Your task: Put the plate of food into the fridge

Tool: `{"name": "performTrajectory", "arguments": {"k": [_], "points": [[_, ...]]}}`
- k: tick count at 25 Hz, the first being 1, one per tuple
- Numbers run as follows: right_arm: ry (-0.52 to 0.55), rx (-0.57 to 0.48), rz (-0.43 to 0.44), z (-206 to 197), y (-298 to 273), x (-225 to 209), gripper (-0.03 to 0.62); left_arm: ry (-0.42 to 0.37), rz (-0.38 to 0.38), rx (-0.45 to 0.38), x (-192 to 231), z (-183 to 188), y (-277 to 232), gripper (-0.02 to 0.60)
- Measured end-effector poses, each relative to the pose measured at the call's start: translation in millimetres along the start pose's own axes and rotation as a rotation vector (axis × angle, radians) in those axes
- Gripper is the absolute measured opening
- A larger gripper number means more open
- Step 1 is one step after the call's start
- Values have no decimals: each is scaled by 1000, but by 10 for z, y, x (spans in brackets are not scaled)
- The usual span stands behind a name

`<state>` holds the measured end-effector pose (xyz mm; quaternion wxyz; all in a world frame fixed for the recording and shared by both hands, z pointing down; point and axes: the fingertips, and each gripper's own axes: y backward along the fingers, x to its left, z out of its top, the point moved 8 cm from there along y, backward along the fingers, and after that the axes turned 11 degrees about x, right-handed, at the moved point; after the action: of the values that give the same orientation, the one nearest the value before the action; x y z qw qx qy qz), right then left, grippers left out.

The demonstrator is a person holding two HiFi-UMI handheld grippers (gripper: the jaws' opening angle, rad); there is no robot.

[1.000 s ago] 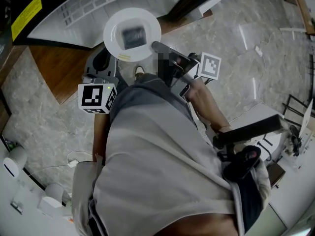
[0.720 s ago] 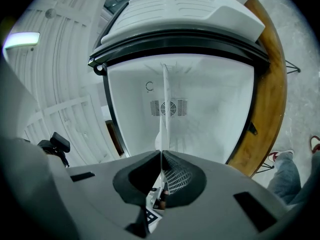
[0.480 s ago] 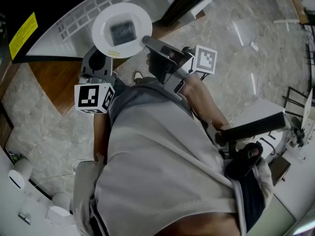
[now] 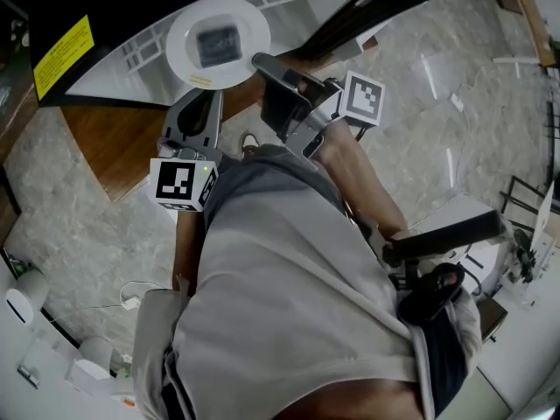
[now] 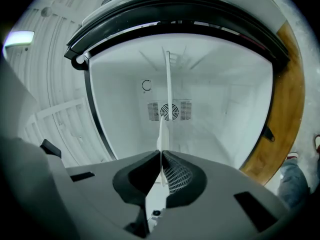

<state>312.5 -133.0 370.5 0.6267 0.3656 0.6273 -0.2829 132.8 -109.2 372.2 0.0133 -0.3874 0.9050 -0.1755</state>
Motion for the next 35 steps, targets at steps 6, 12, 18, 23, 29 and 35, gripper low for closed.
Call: {"name": "performTrajectory", "arguments": {"k": [6,12,18,23,29,35], "points": [[-12,-40,-11,108,-187,70,25,-128,-44,-55,-131,345,47,18],[-36,-71,-1,173,-154,27,25,-161,-51,-64,-141,428,-88,18],[-48,-124,-6,251,-153,58,25,-132,-55,-67,-72,398,-264,18],[28,-100,-58,242,-159,93,196,-98,-47,-69,32,441,-382,18],[440,-128,-222,186,-69,281,44,-111,-36,-79,112,568,-533,18],[1226,-2,-726,-55,-324,423,25,-112,55,-89,126,527,-365,18]]}}
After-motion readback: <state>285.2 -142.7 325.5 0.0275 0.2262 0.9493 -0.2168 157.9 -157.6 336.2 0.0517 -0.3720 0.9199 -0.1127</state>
